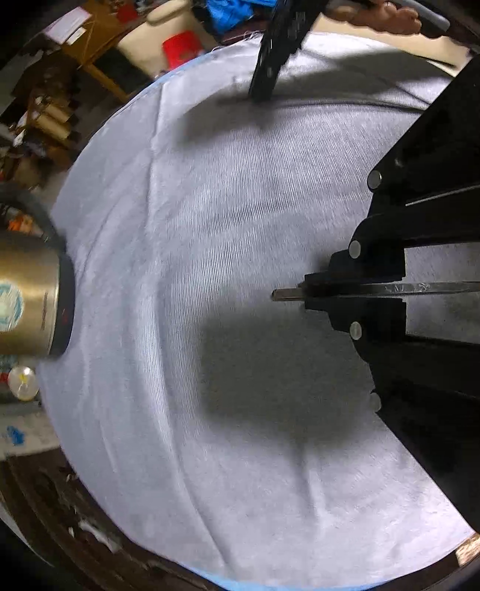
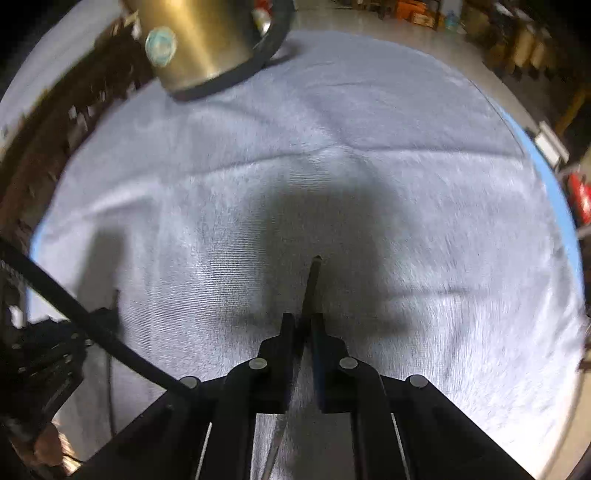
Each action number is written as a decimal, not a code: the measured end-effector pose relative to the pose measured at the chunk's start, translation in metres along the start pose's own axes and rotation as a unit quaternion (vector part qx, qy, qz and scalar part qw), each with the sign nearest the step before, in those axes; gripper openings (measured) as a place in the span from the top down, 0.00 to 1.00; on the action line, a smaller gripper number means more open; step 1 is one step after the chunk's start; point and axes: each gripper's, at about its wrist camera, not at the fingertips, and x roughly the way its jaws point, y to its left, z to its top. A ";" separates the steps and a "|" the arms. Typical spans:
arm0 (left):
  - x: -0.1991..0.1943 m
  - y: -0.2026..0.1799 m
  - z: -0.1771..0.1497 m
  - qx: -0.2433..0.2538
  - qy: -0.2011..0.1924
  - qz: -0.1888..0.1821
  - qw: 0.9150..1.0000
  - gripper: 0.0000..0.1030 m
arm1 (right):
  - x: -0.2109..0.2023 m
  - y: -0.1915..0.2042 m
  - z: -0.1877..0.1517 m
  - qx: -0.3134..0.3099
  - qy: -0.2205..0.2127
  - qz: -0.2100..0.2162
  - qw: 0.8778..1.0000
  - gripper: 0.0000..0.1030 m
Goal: Organize utensils
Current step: 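Lift both held chopsticks up over the grey cup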
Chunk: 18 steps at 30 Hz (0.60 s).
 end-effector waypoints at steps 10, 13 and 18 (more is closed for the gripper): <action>-0.110 0.005 -0.064 -0.046 -0.183 0.013 0.982 0.95 | -0.097 -0.034 -0.062 0.040 -0.184 0.133 0.973 0.94; -0.141 0.010 -0.084 -0.060 -0.228 0.018 0.972 0.95 | -0.128 -0.033 -0.091 0.039 -0.234 0.147 0.960 0.94; -0.188 0.017 -0.124 -0.087 -0.289 0.026 0.953 0.95 | -0.171 -0.022 -0.144 0.024 -0.309 0.137 0.941 0.94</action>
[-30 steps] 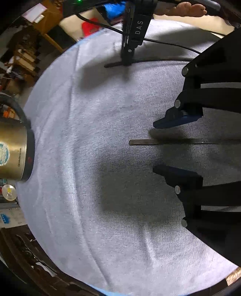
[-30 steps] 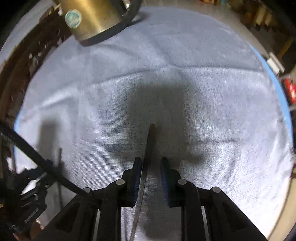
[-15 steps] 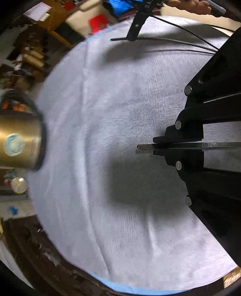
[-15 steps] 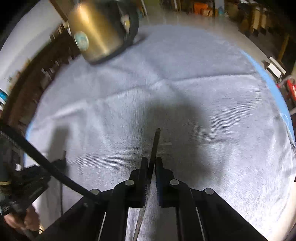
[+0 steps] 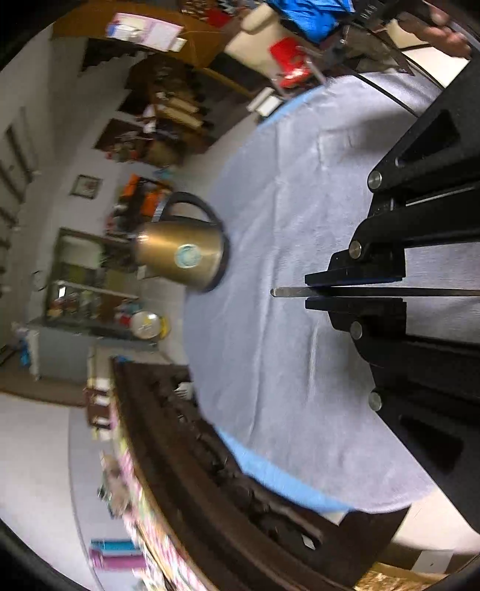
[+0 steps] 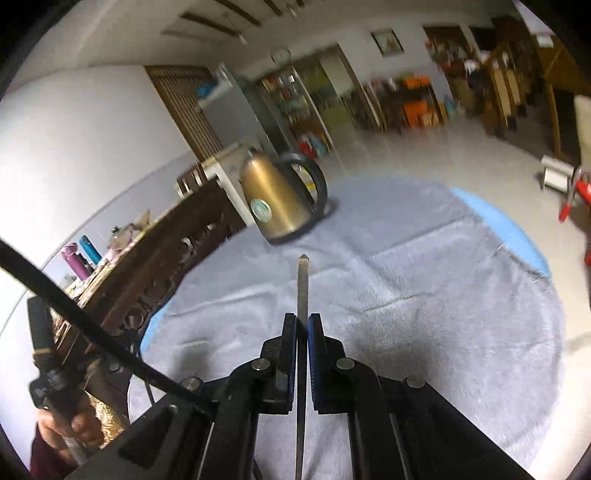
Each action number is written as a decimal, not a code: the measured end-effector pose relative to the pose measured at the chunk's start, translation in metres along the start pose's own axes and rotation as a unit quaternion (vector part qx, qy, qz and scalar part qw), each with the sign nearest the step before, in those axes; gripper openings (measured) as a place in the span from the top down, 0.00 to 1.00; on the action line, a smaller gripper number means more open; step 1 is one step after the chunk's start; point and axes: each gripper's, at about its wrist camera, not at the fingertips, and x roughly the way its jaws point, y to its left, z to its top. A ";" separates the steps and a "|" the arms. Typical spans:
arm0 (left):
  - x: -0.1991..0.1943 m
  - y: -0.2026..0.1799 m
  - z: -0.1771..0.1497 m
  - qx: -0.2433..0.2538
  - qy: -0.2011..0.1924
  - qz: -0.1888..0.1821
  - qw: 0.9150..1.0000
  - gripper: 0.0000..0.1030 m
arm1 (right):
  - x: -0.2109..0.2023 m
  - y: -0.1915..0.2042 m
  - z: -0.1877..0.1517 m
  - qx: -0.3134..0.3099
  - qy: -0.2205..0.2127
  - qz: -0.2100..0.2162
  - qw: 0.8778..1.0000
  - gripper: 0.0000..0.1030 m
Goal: Organize utensils
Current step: 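Lift both held chopsticks up over the grey cup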
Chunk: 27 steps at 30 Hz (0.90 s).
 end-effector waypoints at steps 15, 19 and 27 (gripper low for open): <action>-0.128 0.010 -0.028 -0.023 -0.112 -0.005 0.993 0.95 | -0.117 0.040 -0.043 -0.035 -0.110 -0.022 0.993 0.94; -0.149 0.004 -0.028 -0.024 -0.126 -0.019 0.992 0.95 | -0.131 0.048 -0.045 -0.046 -0.124 -0.023 0.991 0.94; -0.177 -0.009 -0.028 -0.023 -0.149 -0.034 0.988 0.95 | -0.161 0.063 -0.051 -0.060 -0.153 -0.025 0.986 0.94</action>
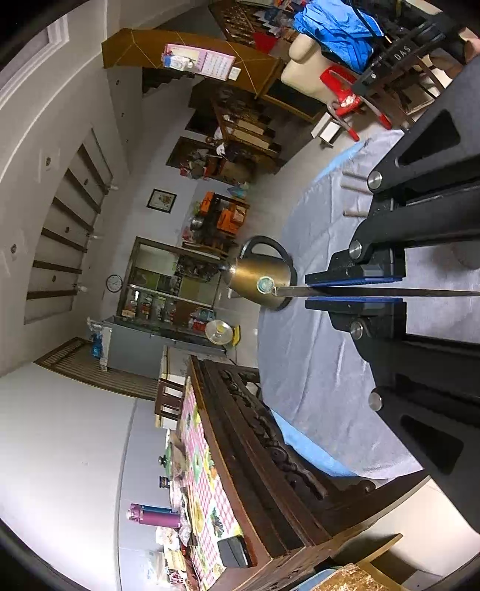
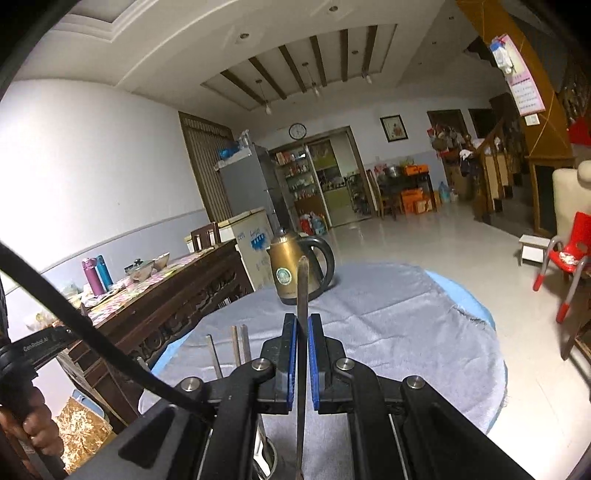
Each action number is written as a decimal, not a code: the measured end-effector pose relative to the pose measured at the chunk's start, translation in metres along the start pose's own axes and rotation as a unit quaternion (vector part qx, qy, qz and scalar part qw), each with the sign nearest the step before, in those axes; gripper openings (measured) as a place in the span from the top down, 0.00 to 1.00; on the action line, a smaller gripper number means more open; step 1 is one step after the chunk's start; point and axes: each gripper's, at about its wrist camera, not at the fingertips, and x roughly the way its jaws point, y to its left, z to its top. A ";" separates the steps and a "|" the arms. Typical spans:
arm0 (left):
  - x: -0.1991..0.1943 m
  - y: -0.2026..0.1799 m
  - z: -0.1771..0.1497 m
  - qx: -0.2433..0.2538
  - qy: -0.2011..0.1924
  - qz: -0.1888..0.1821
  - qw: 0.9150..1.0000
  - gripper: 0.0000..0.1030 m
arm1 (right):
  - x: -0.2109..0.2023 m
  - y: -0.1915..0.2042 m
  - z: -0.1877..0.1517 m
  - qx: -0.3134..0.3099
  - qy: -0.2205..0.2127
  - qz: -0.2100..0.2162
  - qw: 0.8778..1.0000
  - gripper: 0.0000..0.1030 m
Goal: Organize utensils
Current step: 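Lift both held chopsticks up over the grey cup, then lower both chopsticks into the grey cup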
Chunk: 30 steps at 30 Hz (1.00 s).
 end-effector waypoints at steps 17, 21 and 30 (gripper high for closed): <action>-0.044 -0.035 0.020 0.002 -0.057 -0.046 0.997 0.95 | -0.062 0.017 0.016 -0.004 -0.078 0.013 0.997 0.94; -0.038 -0.046 0.020 0.006 -0.060 -0.056 0.997 0.95 | -0.065 0.024 0.017 -0.002 -0.087 0.020 0.996 0.94; -0.017 -0.062 0.007 0.019 -0.041 -0.054 0.998 0.95 | -0.053 0.038 0.002 -0.013 -0.066 0.030 0.997 0.94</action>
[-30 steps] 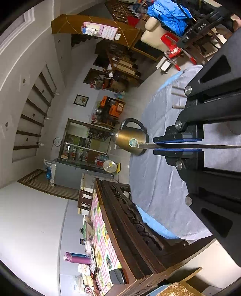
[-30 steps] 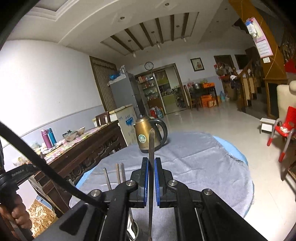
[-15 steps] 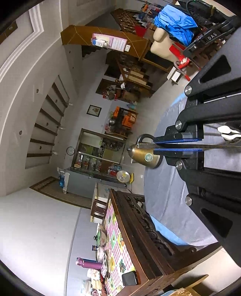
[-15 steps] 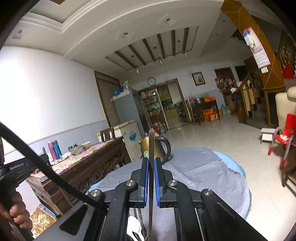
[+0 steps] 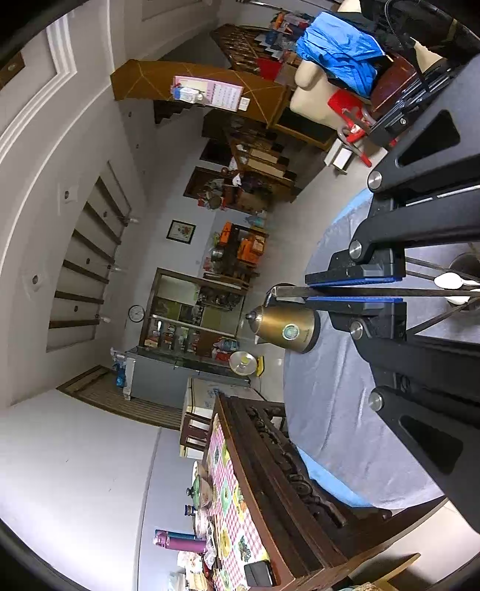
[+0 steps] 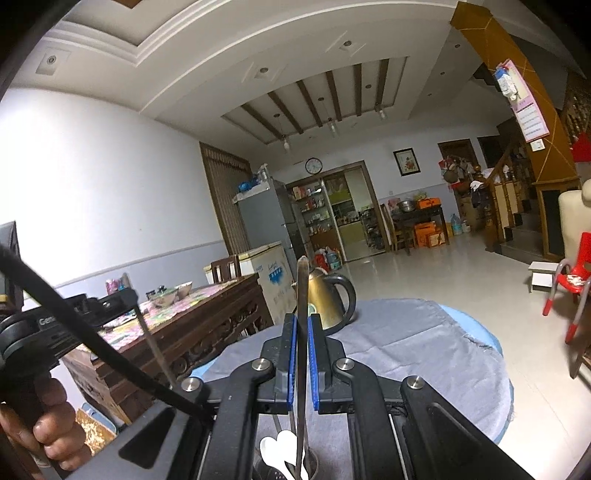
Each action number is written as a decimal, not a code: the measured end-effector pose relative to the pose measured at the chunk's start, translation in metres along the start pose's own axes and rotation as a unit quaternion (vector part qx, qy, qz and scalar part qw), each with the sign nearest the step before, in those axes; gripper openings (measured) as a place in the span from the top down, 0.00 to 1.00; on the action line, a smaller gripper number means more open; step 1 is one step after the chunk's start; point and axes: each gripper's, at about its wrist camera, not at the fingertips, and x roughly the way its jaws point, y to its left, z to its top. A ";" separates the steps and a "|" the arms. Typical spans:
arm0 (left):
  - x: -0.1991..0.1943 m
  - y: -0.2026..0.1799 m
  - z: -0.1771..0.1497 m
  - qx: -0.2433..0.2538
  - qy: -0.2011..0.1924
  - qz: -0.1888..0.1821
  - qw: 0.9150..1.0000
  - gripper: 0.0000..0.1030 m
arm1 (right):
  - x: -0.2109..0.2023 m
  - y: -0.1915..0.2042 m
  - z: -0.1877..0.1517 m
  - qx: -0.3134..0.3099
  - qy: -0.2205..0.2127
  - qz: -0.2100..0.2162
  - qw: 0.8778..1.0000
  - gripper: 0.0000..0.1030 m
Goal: Organize utensils
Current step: 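Lower both chopsticks into the grey cup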
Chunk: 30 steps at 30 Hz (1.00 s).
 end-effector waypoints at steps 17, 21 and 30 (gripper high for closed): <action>0.011 -0.008 -0.016 0.011 0.014 0.019 1.000 0.95 | 0.011 0.005 -0.018 -0.003 0.029 0.001 1.000 0.94; 0.014 -0.007 -0.018 0.010 0.019 0.021 1.000 0.95 | 0.013 0.004 -0.019 -0.001 0.032 0.002 1.000 0.94; 0.019 -0.003 -0.018 0.009 0.024 0.023 0.999 0.95 | 0.016 0.001 -0.023 0.004 0.038 0.000 0.999 0.94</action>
